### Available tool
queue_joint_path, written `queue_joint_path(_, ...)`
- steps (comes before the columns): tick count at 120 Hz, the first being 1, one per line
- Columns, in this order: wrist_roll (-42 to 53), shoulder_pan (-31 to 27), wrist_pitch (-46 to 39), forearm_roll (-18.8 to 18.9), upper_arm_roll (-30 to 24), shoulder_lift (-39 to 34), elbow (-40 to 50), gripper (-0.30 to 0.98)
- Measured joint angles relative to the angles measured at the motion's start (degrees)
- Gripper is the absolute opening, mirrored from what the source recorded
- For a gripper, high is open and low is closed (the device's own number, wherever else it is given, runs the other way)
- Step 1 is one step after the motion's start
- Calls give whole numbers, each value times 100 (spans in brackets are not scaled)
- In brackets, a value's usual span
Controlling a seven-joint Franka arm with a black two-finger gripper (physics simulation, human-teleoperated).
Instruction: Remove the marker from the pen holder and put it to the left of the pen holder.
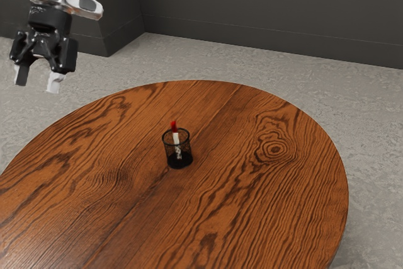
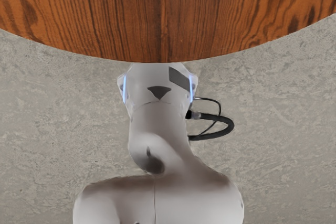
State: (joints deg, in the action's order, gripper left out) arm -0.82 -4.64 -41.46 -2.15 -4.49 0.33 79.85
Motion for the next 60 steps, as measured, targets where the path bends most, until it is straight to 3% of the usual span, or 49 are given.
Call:
queue_joint_path(21, -99, -30, -2066, -196, -40, 282, 412, 69)
queue_joint_path(42, -254, -116, -3048, -350, 7, 2109, -475, 69)
queue_joint_path(60, -688, -96, -3457, -1247, 330, 3728, -1941, 69)
